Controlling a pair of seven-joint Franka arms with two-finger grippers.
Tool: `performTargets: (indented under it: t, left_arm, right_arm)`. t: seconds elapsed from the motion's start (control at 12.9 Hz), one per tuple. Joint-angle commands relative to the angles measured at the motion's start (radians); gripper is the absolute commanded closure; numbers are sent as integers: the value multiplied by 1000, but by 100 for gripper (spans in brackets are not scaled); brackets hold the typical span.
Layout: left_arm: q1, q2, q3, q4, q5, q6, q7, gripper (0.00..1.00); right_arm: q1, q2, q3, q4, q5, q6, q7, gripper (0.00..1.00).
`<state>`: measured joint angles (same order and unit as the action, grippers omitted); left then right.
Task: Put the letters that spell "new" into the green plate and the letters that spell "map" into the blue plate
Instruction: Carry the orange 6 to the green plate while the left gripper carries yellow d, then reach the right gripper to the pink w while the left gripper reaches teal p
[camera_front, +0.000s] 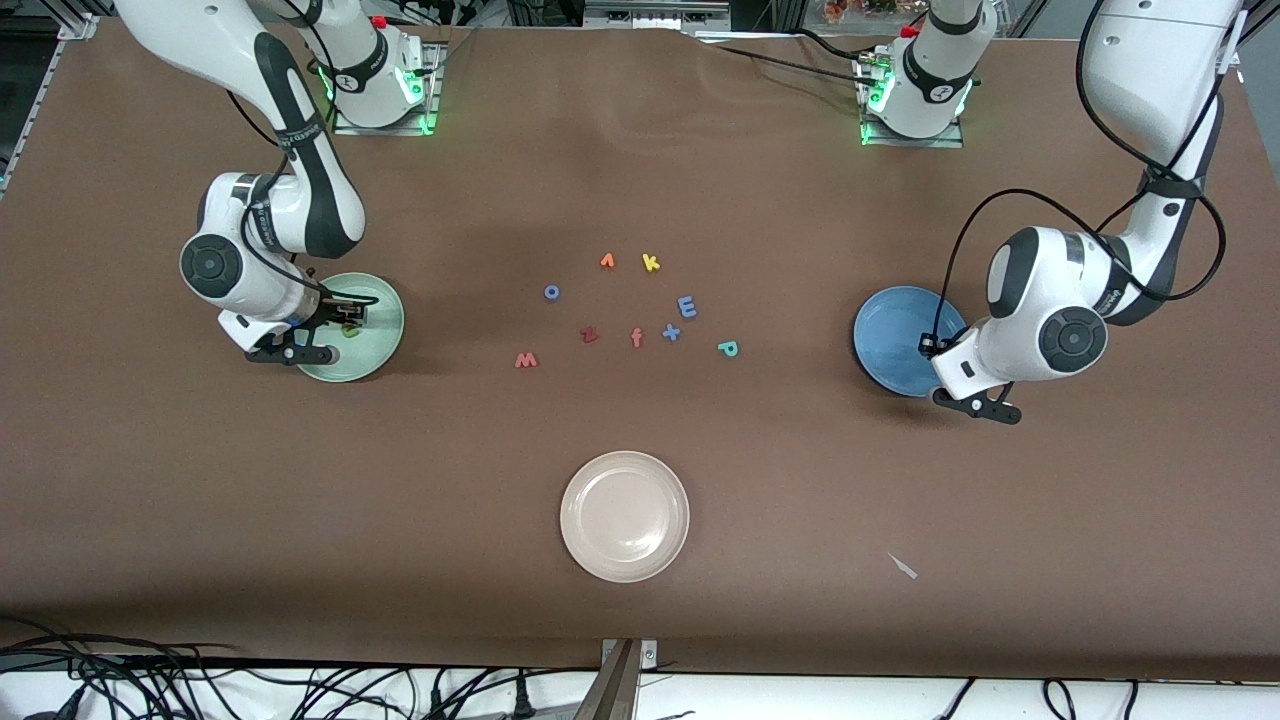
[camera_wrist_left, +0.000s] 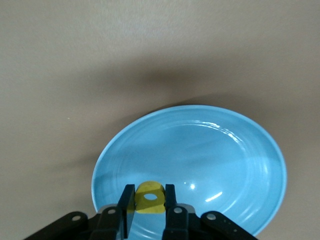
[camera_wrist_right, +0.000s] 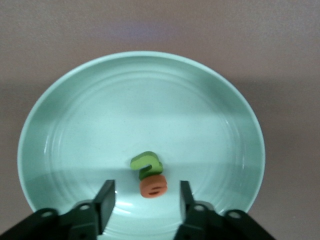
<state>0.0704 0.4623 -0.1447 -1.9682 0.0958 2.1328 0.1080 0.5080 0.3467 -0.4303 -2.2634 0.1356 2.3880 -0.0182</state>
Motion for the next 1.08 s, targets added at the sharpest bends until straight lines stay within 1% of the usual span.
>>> performTargets:
  t: [0.0, 0.08, 0.15, 0.23, 0.39, 0.62, 0.7, 0.77, 0.85, 1.0]
  left_arm:
    - [22, 18, -12, 23, 27, -1, 19, 32]
    - [19, 13, -15, 32, 22, -4, 18, 8]
    - [9, -2, -21, 40, 16, -13, 6, 1]
    - [5, -28, -60, 43, 10, -16, -19, 1]
    - [5, -50, -145, 46, 7, -34, -158, 1]
    - [-3, -30, -277, 80, 1, -27, -412, 1]
    - [-9, 5, -317, 107, -8, -25, -500, 1]
    - [-35, 40, -328, 138, -10, -24, -574, 1]
    - [-79, 73, -326, 169, -10, -14, -641, 2]
    - [-130, 123, -326, 193, -1, 38, -749, 7]
  right_arm:
    - [7, -25, 8, 8, 1, 2, -2, 0]
    - [7, -25, 27, 25, 4, -1, 0, 0]
    - [9, -25, 33, 44, 6, -7, 3, 1]
    - [11, -23, 36, 64, 6, -15, 29, 1]
    - [27, -14, 67, 119, 6, -50, 134, 1]
    - [58, 24, 103, 195, 6, -85, 295, 0]
    - [69, 52, 126, 231, 6, -85, 376, 0]
    - [76, 84, 152, 267, 7, -84, 490, 1]
    - [78, 119, 166, 304, 7, -82, 647, 2]
    - [84, 146, 171, 326, 7, -75, 995, 1]
